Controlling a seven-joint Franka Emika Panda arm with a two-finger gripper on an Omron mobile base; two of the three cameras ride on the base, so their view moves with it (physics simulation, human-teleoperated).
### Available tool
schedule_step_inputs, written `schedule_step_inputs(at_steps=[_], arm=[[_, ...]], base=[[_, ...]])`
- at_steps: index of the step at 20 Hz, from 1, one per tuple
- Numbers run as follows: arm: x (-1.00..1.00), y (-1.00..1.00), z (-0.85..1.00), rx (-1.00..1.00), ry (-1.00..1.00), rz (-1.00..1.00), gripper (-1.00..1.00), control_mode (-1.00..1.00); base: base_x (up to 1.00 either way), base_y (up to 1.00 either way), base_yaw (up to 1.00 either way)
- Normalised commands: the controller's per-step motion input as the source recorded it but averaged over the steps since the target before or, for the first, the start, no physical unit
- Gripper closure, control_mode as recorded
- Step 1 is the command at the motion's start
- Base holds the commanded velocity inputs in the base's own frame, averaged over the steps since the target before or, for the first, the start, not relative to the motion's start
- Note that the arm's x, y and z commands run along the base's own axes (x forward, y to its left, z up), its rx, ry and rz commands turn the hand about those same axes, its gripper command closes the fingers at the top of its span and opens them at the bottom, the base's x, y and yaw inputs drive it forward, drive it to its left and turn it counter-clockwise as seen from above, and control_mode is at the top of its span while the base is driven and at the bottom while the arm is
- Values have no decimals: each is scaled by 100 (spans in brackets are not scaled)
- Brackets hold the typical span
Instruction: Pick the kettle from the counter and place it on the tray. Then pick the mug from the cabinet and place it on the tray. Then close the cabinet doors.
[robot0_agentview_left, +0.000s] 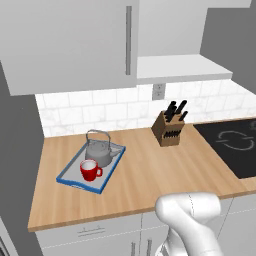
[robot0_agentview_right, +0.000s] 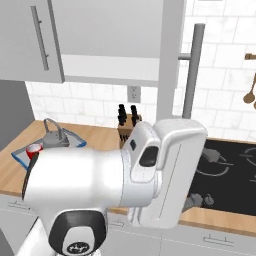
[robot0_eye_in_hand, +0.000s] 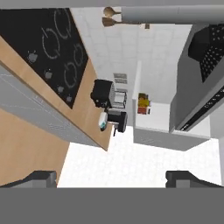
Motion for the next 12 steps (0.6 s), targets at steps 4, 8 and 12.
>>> schedule_step_inputs(at_steps=[4, 8, 12], arm=[[45, 0, 0, 0, -3, 14, -100, -100], [53, 0, 0, 0, -4, 22, -100, -100], [54, 2, 0, -1, 0, 22, -100, -100]], base=[[0, 0, 0], [0, 0, 0], [0, 0, 0]])
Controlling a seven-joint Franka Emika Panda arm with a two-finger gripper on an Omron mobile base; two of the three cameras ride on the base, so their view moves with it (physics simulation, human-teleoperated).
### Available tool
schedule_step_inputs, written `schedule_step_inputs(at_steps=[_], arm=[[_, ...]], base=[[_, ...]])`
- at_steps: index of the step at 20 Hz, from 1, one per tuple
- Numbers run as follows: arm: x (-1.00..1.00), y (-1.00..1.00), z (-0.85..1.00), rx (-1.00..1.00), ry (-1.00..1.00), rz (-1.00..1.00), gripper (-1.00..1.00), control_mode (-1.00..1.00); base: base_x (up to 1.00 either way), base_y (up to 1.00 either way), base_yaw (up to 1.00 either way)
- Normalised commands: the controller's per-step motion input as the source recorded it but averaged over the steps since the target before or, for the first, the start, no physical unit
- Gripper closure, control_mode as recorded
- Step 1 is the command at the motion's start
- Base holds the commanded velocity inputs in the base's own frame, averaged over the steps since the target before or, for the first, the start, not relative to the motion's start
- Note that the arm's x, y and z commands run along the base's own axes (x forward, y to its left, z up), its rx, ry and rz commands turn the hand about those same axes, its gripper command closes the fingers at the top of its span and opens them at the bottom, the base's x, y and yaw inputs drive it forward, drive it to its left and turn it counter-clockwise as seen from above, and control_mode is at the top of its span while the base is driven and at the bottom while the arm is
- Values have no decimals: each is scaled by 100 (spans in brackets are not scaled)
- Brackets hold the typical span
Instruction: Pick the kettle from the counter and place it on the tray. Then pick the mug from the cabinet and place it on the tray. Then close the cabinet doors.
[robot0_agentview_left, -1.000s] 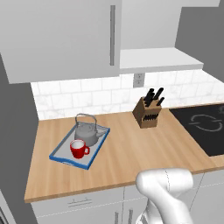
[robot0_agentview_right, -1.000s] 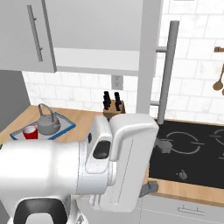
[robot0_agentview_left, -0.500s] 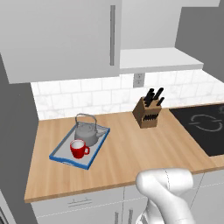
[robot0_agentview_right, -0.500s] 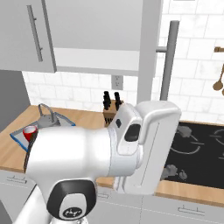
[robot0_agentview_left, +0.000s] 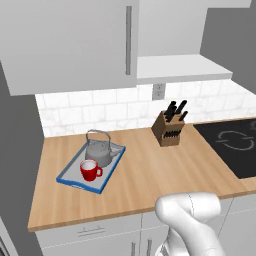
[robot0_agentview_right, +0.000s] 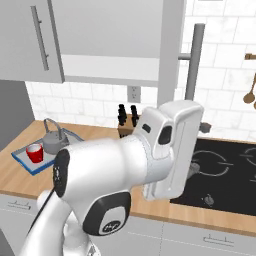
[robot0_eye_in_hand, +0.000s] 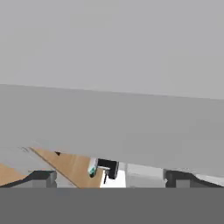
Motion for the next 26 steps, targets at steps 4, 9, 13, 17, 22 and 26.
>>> schedule_step_inputs(at_steps=[4, 9, 13, 17, 22, 26], arm=[[45, 41, -4, -12, 0, 22, -100, -100], [46, 44, 0, -8, 0, 23, -100, -100], [40, 65, -2, -12, 0, 27, -100, -100], [37, 73, -3, -11, 3, 31, -100, -100], [42, 74, -6, -9, 8, 31, -100, -100], [50, 72, -4, -6, 5, 30, -100, -100]], base=[[0, 0, 0], [0, 0, 0], [0, 0, 0], [0, 0, 0], [0, 0, 0], [0, 0, 0]])
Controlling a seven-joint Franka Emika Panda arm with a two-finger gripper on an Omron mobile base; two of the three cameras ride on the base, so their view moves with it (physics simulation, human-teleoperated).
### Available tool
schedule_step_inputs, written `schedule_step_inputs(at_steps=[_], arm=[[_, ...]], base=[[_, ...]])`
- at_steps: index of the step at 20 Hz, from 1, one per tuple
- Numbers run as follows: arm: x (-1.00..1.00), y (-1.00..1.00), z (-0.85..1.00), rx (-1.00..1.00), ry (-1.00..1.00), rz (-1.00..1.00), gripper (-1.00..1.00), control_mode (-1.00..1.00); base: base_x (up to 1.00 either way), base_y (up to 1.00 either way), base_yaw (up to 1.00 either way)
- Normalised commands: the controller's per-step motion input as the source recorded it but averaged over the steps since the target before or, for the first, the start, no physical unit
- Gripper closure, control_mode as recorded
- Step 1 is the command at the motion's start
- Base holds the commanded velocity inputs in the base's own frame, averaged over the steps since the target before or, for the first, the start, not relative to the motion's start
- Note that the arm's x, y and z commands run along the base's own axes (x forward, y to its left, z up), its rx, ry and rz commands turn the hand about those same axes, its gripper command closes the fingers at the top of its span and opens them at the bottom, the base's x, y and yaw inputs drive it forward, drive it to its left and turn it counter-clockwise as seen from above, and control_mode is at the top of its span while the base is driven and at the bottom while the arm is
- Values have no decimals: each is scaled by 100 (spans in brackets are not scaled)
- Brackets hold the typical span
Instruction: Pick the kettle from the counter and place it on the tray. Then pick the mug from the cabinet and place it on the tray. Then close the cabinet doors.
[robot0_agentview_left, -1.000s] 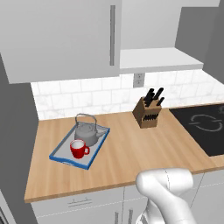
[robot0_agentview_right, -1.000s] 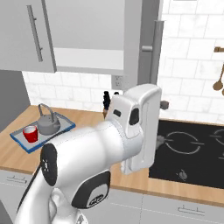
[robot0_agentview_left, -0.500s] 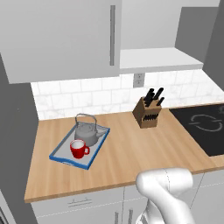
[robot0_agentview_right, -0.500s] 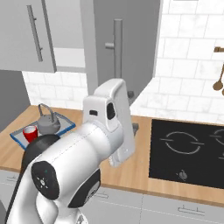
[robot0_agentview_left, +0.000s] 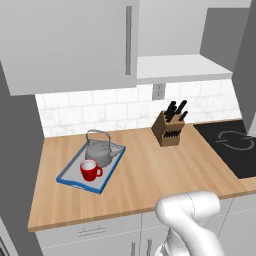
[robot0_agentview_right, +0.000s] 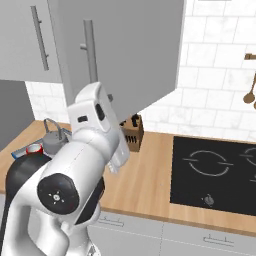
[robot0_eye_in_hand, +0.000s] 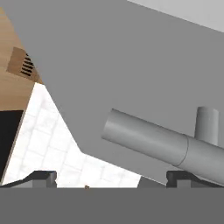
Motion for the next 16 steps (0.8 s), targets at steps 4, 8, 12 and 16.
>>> schedule_step_inputs(at_steps=[4, 8, 12, 16], arm=[[67, 65, 0, -2, 20, 21, -100, -100], [76, 68, -3, -5, 16, 14, -100, -100], [91, 64, -6, -4, 12, 7, -100, -100], [100, 36, -8, 0, 18, 9, -100, -100]], base=[[0, 0, 0], [0, 0, 0], [0, 0, 0], [0, 0, 0]])
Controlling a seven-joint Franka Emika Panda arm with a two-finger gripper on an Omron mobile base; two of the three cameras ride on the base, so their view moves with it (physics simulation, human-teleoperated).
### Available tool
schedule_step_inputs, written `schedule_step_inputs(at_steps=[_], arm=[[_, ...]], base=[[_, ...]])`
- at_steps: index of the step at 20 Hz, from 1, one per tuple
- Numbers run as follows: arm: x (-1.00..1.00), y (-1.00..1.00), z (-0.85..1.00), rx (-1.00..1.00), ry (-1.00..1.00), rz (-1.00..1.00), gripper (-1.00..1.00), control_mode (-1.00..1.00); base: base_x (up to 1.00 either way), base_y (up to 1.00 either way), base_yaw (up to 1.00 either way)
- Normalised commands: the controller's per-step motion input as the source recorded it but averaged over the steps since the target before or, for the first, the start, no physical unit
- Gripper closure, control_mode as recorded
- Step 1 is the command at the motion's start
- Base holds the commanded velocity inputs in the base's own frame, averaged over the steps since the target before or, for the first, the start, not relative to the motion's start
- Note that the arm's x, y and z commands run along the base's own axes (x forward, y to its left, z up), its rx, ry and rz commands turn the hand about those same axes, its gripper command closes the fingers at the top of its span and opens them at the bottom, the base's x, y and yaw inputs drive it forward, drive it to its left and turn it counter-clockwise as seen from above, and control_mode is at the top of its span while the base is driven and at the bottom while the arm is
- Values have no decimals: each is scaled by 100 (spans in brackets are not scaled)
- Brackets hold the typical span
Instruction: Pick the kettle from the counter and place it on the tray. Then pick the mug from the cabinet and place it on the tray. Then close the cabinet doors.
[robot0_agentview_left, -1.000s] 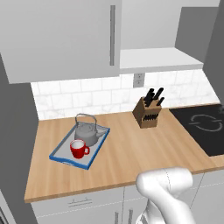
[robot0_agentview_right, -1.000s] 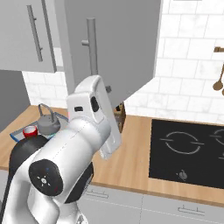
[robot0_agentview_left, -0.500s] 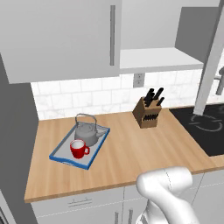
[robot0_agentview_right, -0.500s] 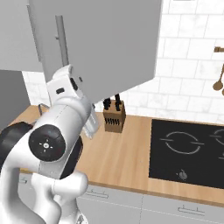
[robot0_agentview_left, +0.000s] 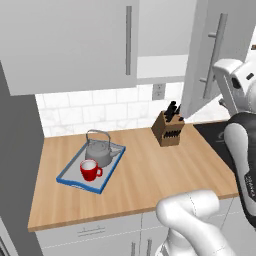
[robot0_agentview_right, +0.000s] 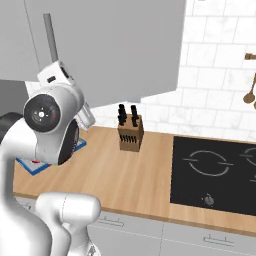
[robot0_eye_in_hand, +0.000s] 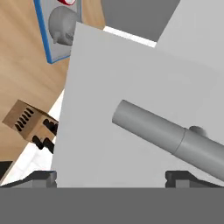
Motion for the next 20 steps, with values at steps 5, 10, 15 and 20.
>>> schedule_step_inputs(at_steps=[5, 10, 15, 20], arm=[[100, 22, -19, 0, 14, 6, -100, -100], [96, 1, -12, 0, 6, 4, -100, -100], [82, -3, -20, -1, 1, 0, -100, -100], [66, 0, -23, -8, -2, -8, -100, -100]], base=[[0, 0, 0], [0, 0, 0], [0, 0, 0], [0, 0, 0]])
